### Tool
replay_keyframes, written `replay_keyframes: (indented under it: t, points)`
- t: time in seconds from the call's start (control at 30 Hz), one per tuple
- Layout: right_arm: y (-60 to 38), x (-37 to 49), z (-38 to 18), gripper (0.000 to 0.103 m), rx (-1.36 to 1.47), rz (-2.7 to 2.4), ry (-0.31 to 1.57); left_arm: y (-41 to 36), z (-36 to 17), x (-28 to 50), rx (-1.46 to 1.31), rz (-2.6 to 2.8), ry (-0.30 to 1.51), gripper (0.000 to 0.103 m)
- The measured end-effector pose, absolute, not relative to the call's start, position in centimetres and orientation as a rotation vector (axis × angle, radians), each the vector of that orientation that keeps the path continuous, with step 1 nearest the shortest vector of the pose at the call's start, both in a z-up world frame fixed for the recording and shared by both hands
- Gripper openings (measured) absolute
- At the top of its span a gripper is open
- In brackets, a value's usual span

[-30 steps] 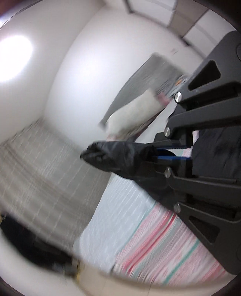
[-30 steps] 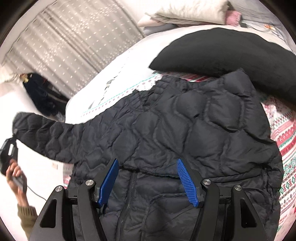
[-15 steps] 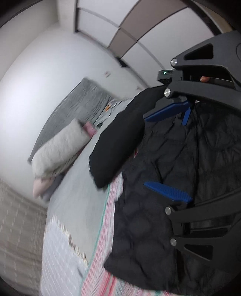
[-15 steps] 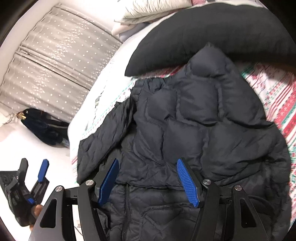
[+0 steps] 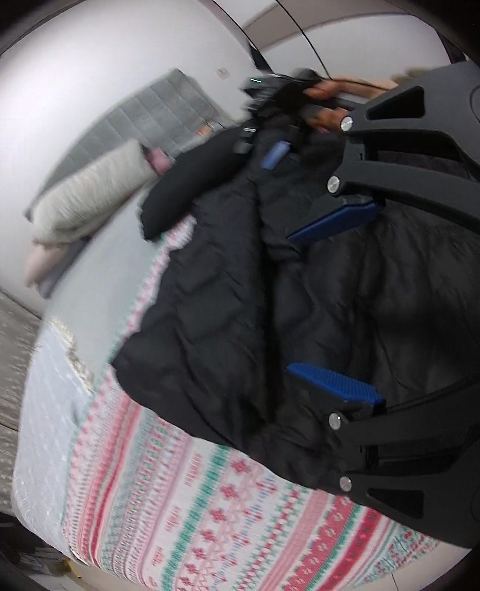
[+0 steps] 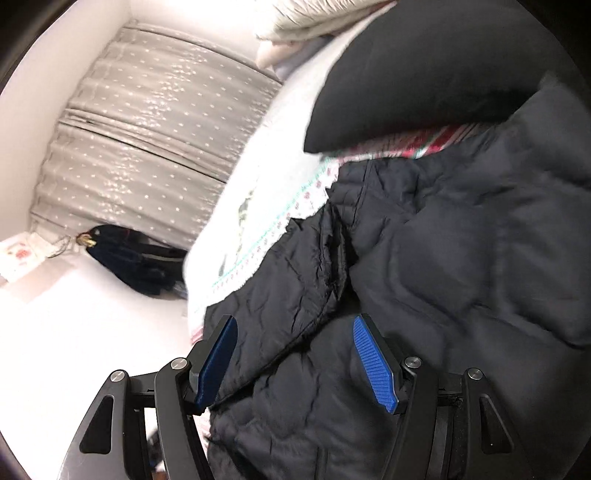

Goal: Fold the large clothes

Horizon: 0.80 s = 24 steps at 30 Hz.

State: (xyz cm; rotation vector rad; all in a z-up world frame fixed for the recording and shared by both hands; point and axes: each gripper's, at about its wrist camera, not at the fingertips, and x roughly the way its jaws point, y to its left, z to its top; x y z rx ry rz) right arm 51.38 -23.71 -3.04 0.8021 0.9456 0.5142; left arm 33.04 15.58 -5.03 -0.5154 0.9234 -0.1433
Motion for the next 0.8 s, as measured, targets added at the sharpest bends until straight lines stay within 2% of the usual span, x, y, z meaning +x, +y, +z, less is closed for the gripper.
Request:
replay_keyframes:
  t: [0.13,0.17,0.2,0.23,0.27,0.33,0.47,0.63,0.73,0.8]
  points:
    - [-21.9,53.4,-4.9,0.065,0.798,0.442,0.973,15.5,-6.0,32.8,-0.442,-0.122,0.961,0.068]
    - [-21.5,53.8,-5.8,0.060,0.796,0.431,0.976,15.8,-6.0,32.7,-0.438,-0.117,0.960,0.068]
    - [-21.3,53.9,-6.2,0.043,0.786,0.432,0.973,16.2,-6.0,32.6,-0.441,-0.108,0.959,0.068]
    - [-21.0,54.0,-6.5,0.009,0.764,0.434,0.961,16.5,-5.9,32.5,-0.444,-0.102,0.959,0.068]
    - [-21.1,54.0,-6.7,0.006,0.757,0.440,0.952,16.9,-5.8,32.5,-0.446,-0.094,0.958,0.068]
    - [-21.5,53.4,-6.2,0.005,0.752,0.456,0.915,17.8,-5.6,32.3,-0.453,-0.073,0.944,0.068]
    - [-22.0,50.3,-1.1,0.005,0.613,0.495,0.770,19.1,-5.8,32.3,-0.482,-0.038,0.943,0.068]
    - [-22.2,45.7,3.2,0.005,0.522,0.482,0.766,18.8,-5.8,32.4,-0.471,-0.032,0.932,0.068]
    - [-23.3,43.6,2.3,0.005,0.506,0.399,0.821,18.8,-6.2,32.8,-0.480,-0.011,0.940,0.068]
    - [-23.3,43.5,-0.4,0.005,0.454,0.341,0.905,19.0,-6.8,33.0,-0.504,0.004,0.952,0.068]
